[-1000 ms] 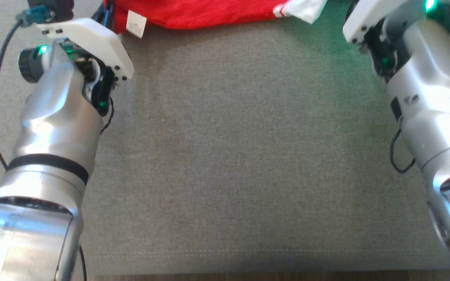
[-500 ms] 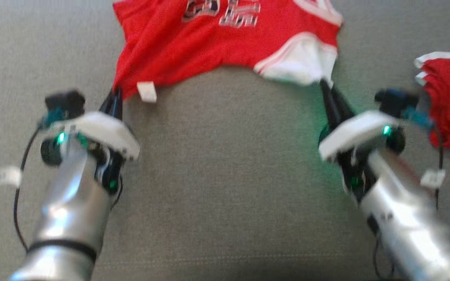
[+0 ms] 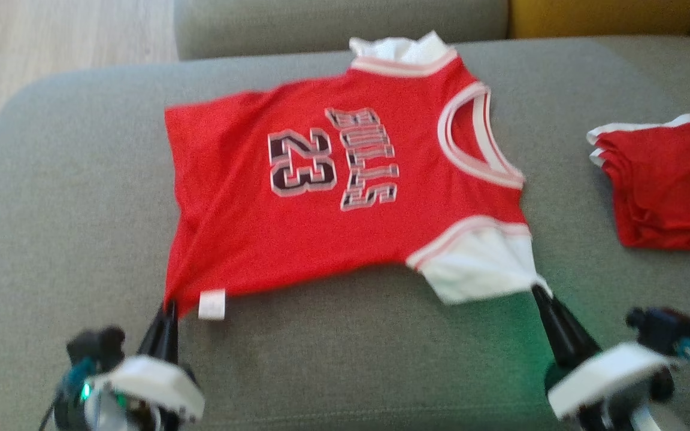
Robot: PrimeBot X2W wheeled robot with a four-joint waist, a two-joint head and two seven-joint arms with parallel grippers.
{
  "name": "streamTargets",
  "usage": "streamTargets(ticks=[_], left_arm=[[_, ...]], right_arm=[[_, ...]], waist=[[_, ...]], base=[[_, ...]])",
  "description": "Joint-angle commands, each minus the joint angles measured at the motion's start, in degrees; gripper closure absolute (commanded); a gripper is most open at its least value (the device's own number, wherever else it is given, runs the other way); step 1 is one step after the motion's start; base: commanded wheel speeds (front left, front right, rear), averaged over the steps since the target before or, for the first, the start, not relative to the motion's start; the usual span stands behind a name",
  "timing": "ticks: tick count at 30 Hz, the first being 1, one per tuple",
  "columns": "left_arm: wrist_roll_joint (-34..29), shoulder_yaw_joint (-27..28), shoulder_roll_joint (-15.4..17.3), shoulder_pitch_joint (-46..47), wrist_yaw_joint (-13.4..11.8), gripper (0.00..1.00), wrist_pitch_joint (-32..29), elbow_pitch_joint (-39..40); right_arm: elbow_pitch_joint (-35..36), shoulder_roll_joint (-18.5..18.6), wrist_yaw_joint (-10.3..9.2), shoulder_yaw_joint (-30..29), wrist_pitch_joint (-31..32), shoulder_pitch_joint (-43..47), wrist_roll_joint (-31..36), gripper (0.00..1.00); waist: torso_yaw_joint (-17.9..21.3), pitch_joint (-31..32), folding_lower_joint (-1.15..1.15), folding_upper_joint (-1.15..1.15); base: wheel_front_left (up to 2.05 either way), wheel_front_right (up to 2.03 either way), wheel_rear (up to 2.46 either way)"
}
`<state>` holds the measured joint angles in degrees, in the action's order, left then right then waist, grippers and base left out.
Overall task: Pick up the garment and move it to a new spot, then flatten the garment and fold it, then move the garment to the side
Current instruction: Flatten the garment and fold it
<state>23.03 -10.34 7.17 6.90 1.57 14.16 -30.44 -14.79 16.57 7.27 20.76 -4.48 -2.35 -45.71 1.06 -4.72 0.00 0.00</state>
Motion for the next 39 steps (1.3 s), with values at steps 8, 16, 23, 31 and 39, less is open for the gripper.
streamTargets(ticks=[8,16,23,31,39], left_arm=[[0.73,3.21,2.81,-13.86,-5.66,1.00,-6.39,17.91],[0.39,4.08,4.71,-21.87,-9.66,1.00,-12.29,31.35],[0.85,3.20,6.64,-20.00,-9.05,1.00,-17.49,34.76],[3.59,2.57,9.45,-9.24,-5.65,1.00,-24.99,33.17],[4.95,1.46,9.80,-0.60,-3.25,1.00,-27.45,29.11]], right_arm=[[18.71,-8.23,0.22,-11.32,13.01,18.70,9.90,1.00],[29.73,-13.10,0.22,-16.35,21.66,27.18,14.73,1.00],[30.68,-13.56,0.22,-17.00,23.74,23.07,16.39,1.00],[23.94,-6.87,0.22,-14.24,22.51,6.41,17.05,1.00],[15.65,-2.44,0.22,-10.71,20.27,-6.87,14.89,1.00]], waist=[[0.46,5.36,0.00,0.00],[0.64,5.48,0.00,0.00],[0.32,2.43,0.00,0.00],[-1.05,-4.78,0.00,0.00],[-2.24,-10.19,0.00,0.00]], base=[[0.00,0.00,0.00],[0.00,0.00,0.00],[0.00,0.00,0.00],[0.00,0.00,0.00],[0.00,0.00,0.00]])
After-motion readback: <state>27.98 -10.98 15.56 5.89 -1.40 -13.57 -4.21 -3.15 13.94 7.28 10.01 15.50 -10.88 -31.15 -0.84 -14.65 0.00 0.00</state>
